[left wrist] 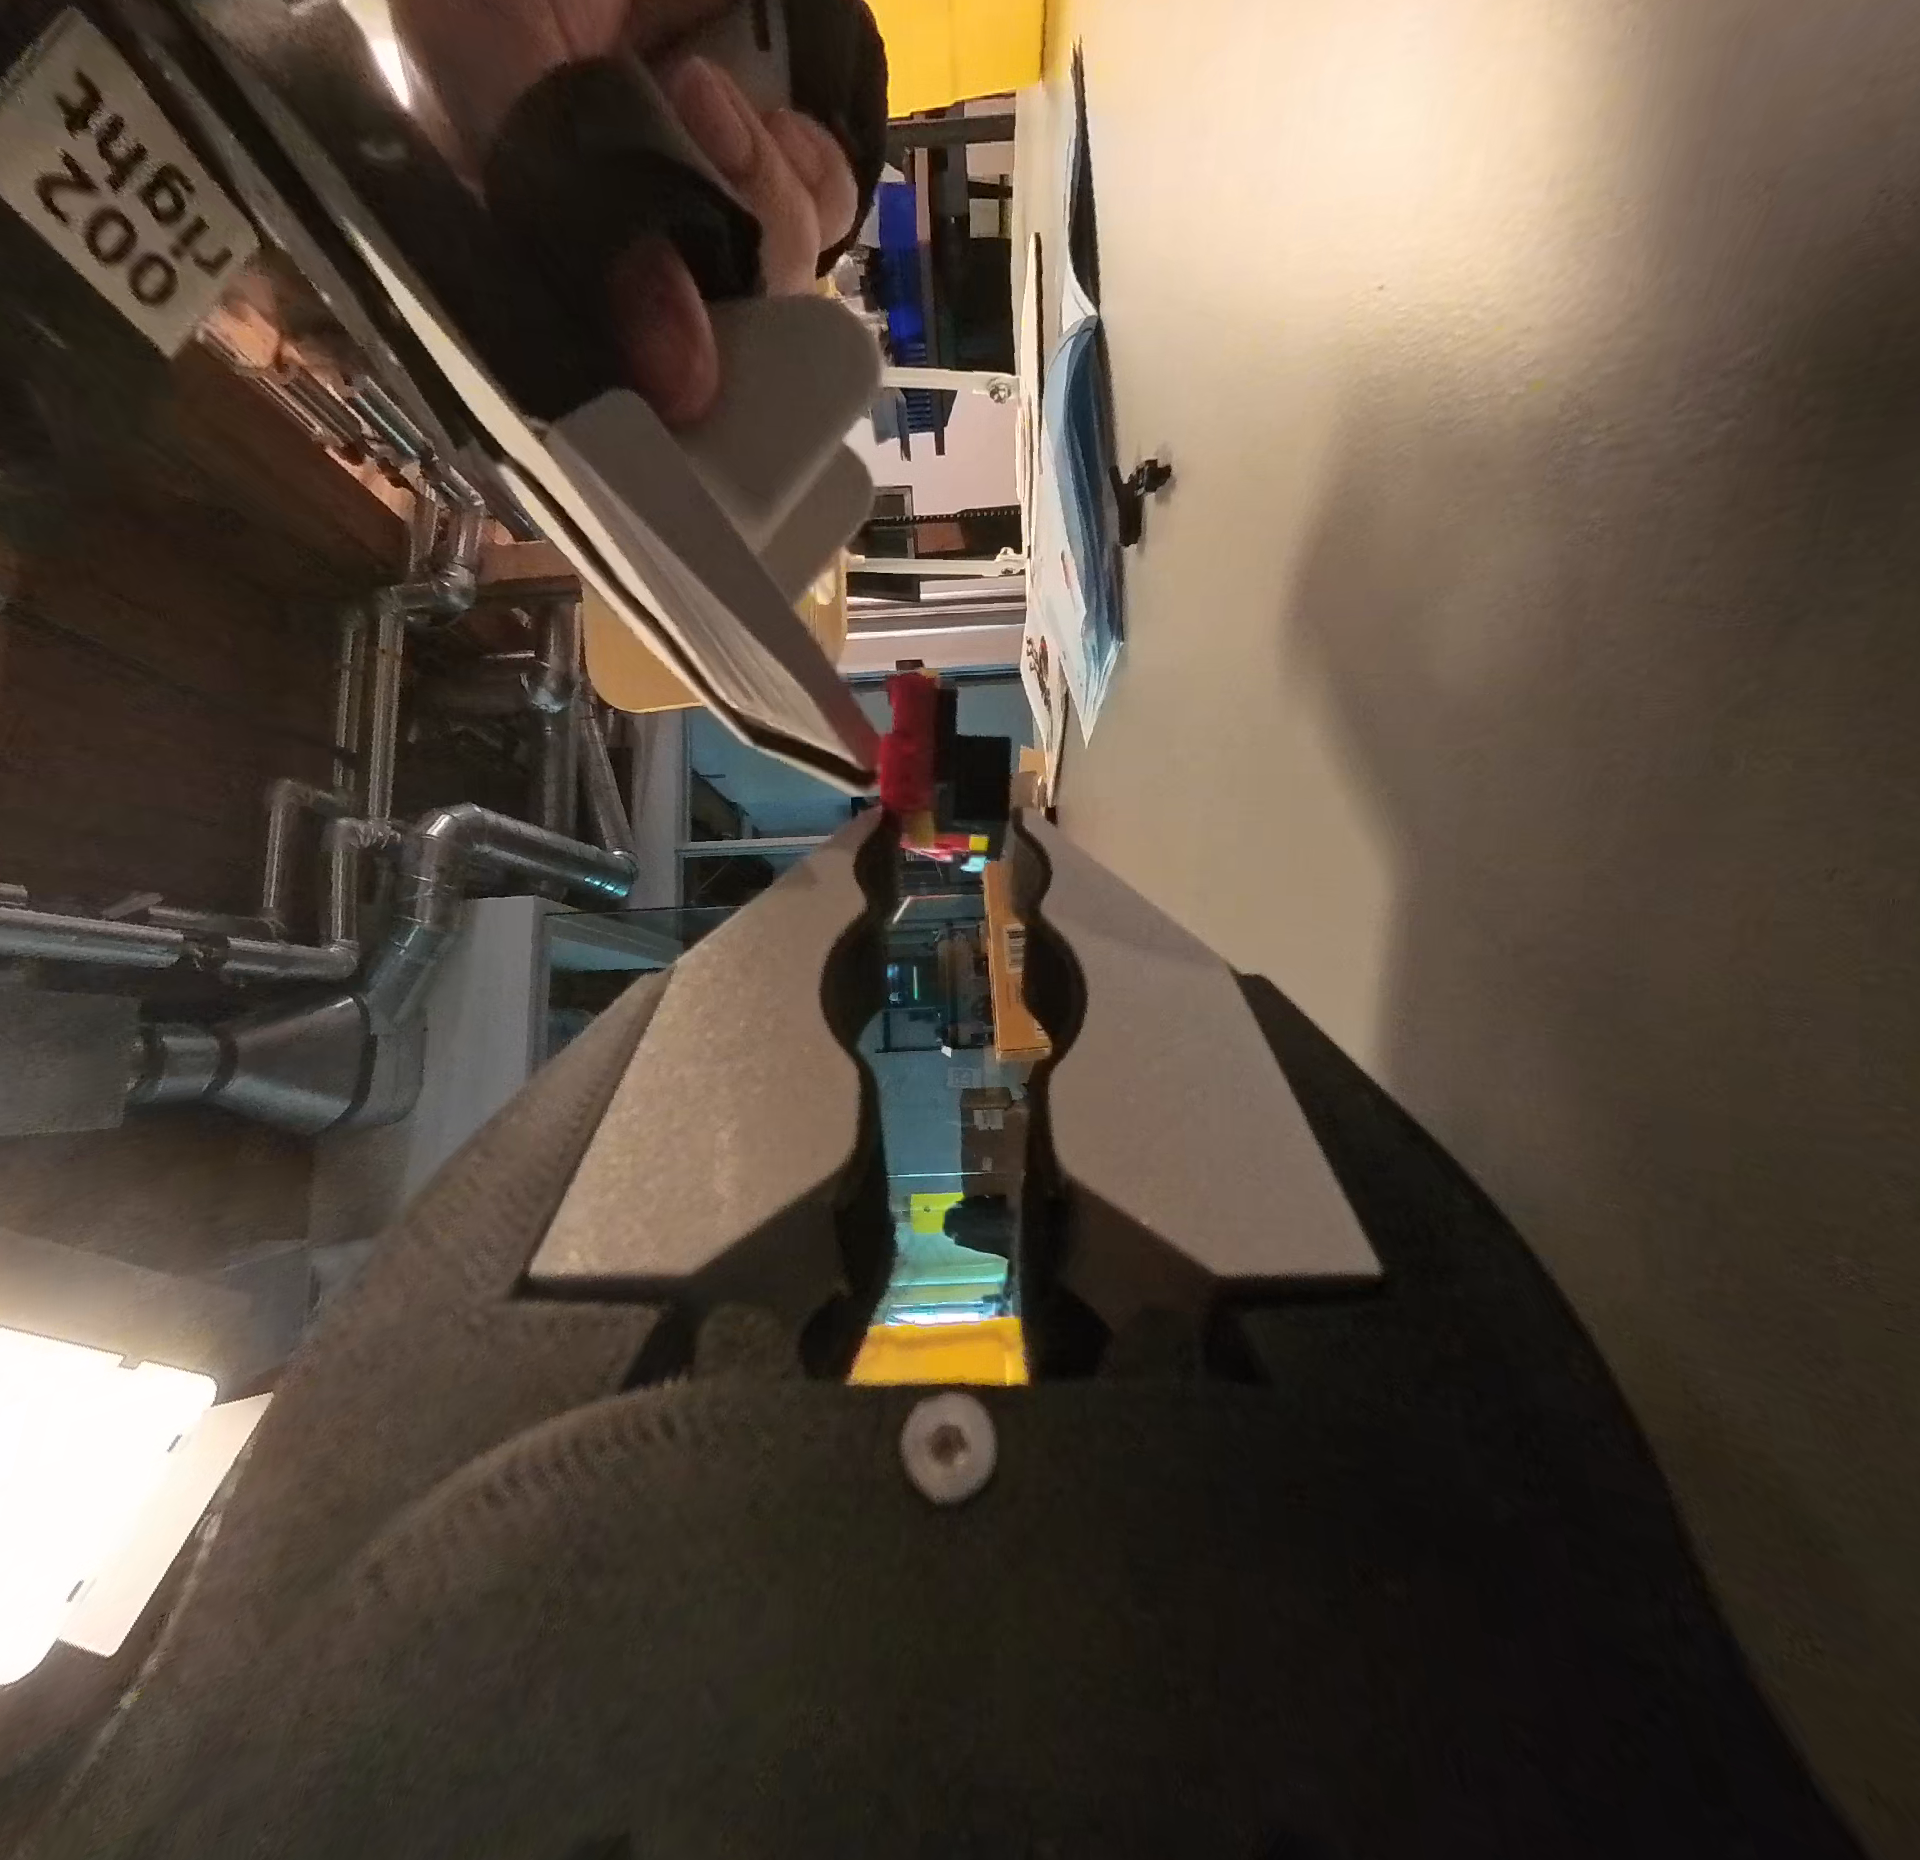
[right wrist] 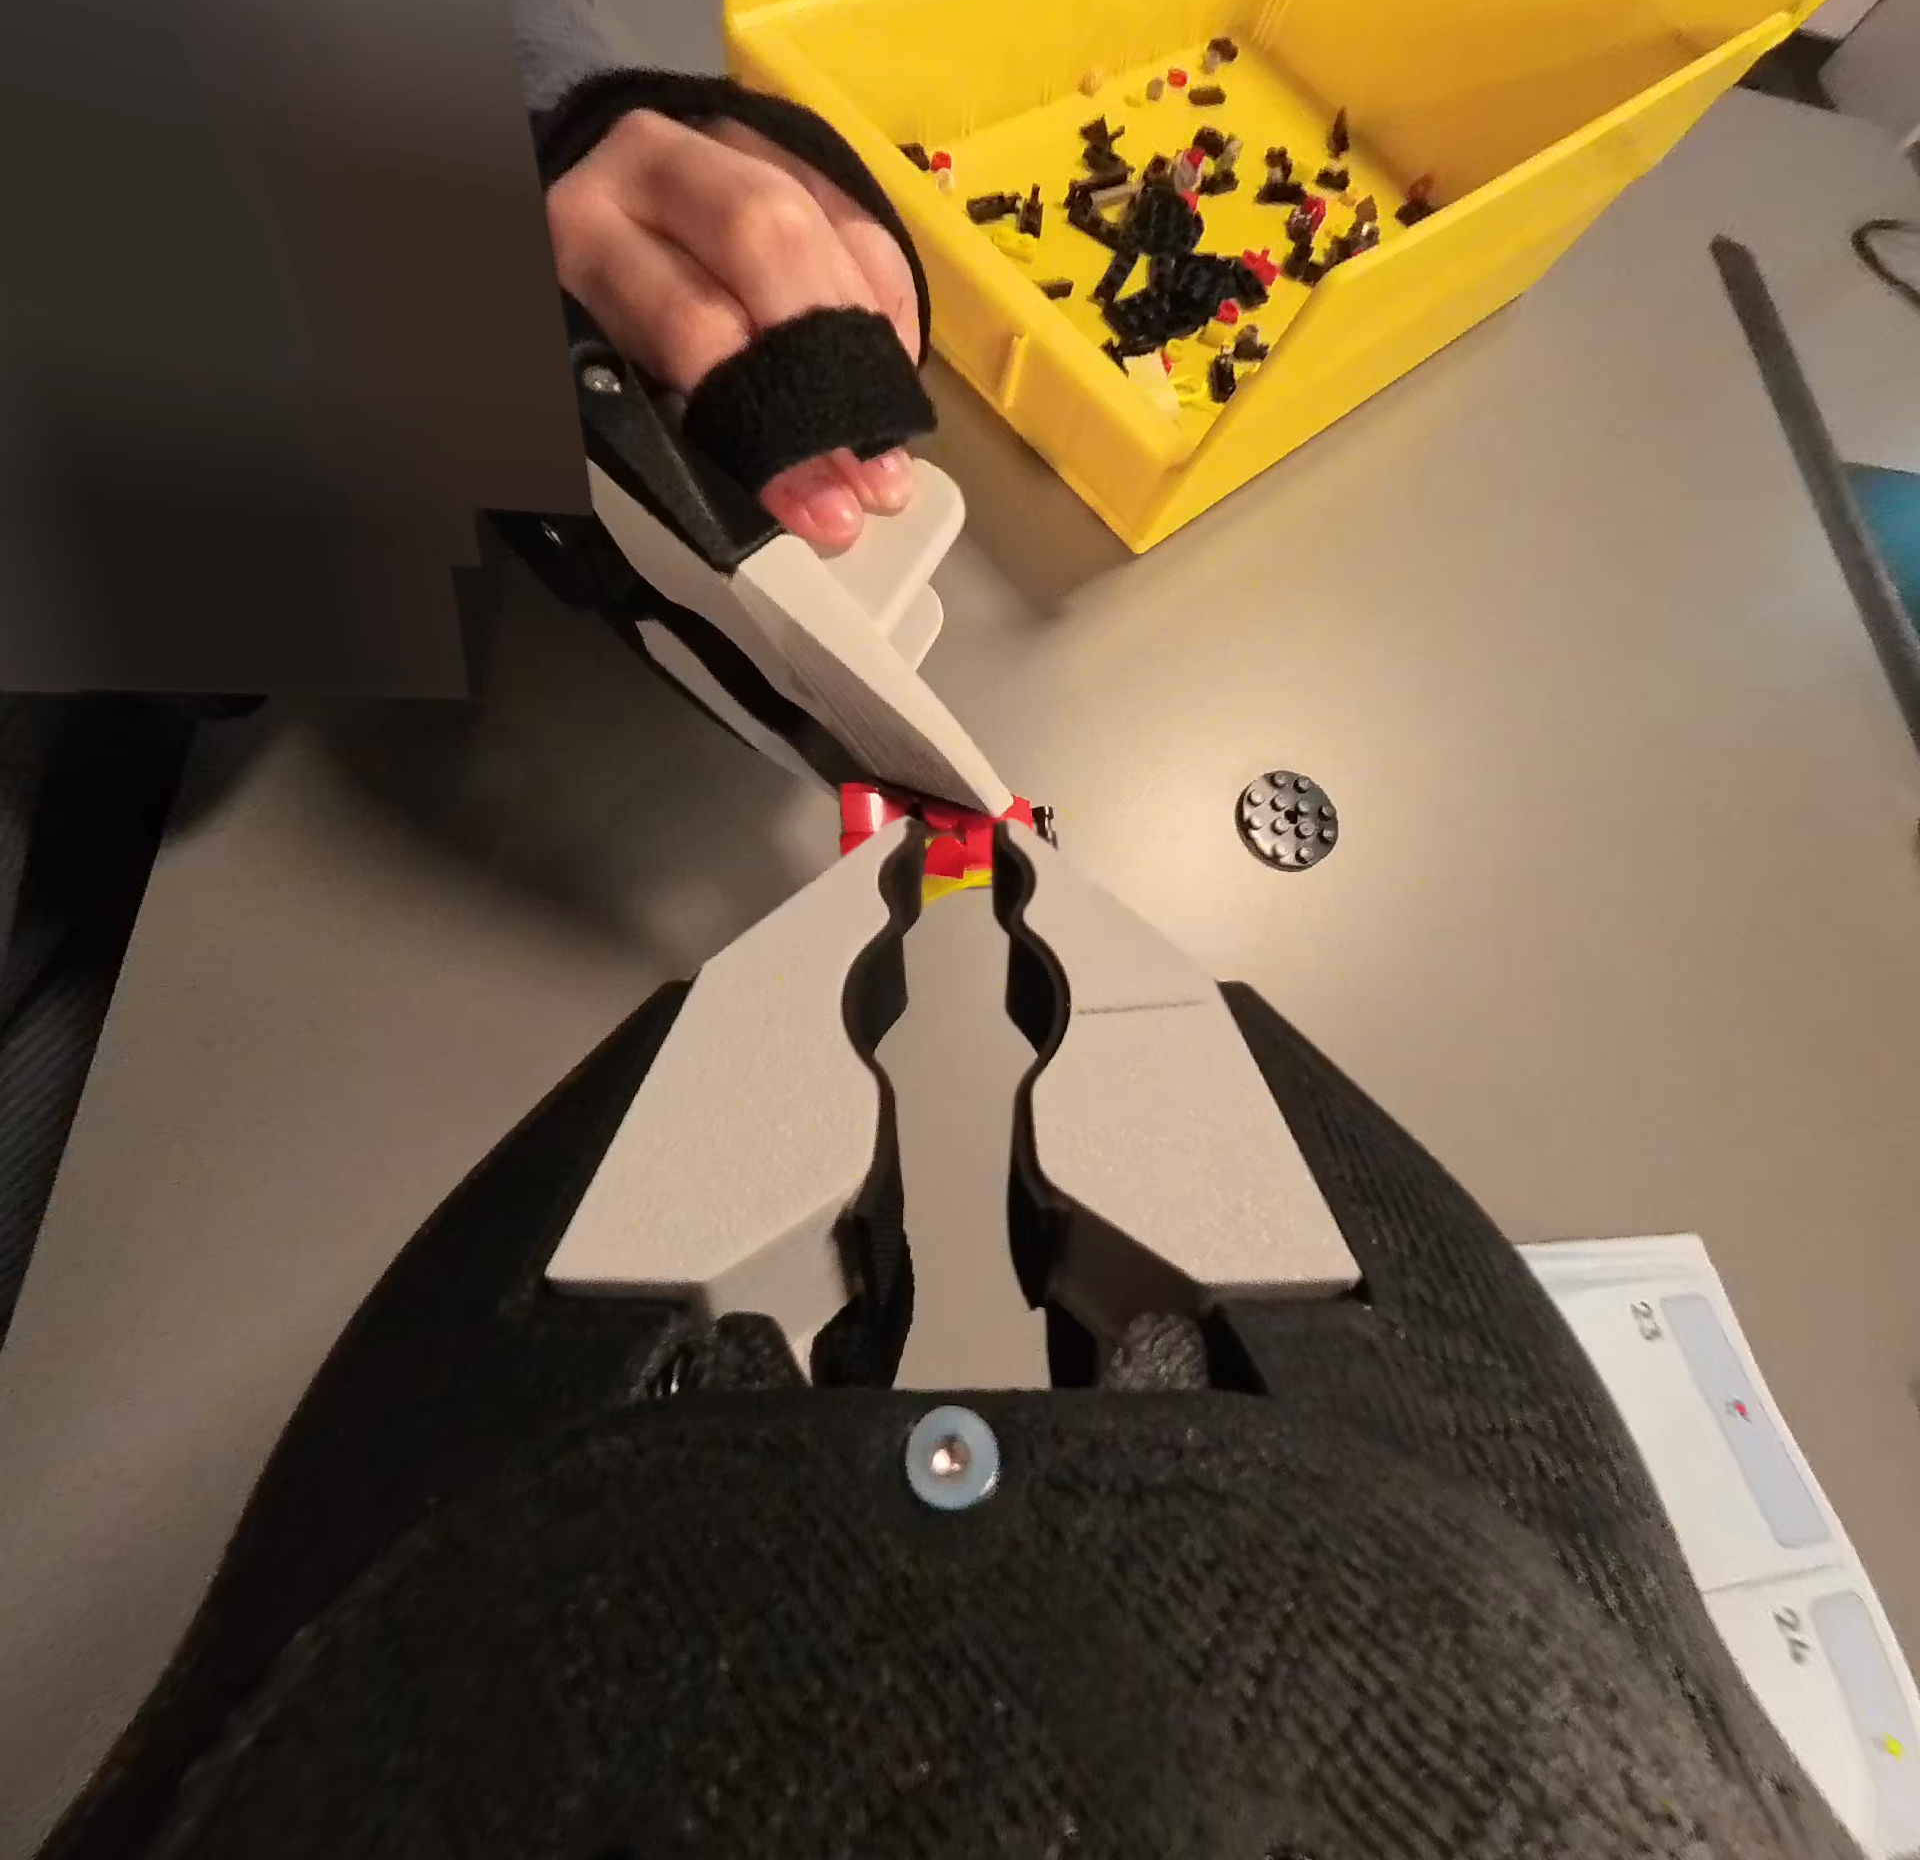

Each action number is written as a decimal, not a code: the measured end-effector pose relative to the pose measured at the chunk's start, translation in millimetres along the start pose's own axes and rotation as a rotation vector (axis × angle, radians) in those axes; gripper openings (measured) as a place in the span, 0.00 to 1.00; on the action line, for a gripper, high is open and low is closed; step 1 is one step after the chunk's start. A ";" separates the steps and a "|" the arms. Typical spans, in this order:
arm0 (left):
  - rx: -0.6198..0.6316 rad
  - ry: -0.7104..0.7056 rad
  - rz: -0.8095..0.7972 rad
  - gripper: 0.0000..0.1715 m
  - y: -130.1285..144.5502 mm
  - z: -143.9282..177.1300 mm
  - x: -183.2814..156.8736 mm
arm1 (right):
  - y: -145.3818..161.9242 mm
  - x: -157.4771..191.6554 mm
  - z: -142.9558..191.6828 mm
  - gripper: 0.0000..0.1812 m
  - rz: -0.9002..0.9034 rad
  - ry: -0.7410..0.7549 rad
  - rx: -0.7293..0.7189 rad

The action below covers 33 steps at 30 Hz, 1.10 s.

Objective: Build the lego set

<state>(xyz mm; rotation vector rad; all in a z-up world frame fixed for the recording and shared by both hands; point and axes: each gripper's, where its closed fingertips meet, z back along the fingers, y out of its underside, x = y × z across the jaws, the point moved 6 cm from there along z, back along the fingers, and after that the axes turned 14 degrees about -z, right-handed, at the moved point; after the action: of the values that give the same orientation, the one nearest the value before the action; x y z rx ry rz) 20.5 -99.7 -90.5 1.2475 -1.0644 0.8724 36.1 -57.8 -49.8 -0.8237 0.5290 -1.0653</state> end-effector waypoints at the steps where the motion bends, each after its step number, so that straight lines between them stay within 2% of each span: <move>1: 0.002 0.000 0.001 0.11 0.9 0.3 -1.8 | -1.3 1.1 3.0 0.07 0.015 -0.001 -0.027; 4: 0.001 0.002 0.018 0.11 5.2 0.8 -6.7 | 1.0 7.2 13.4 0.13 0.137 0.014 -0.088; 8: -0.009 0.008 0.063 0.11 11.7 6.5 -5.9 | 21.0 10.5 16.5 0.20 0.488 0.251 -0.043; 11: -0.036 0.007 0.095 0.11 15.2 12.2 -5.4 | 32.6 19.8 5.7 0.20 0.746 0.391 0.003; 14: -0.066 0.016 0.128 0.11 17.9 17.8 -6.8 | 32.3 29.1 -1.3 0.17 0.884 0.451 -0.029; 17: -0.084 0.031 0.153 0.11 20.7 22.6 -8.9 | 27.4 32.5 -2.7 0.14 0.920 0.481 -0.075; 33: -0.102 0.038 0.130 0.11 24.9 33.3 -14.8 | 31.3 32.6 -9.5 0.07 0.963 0.471 -0.070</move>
<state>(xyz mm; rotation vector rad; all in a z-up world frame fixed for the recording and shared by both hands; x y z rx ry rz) -12.3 -128.5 -97.2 1.0825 -1.1550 0.9260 59.6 -83.1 -80.5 -0.2756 1.2121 -0.3249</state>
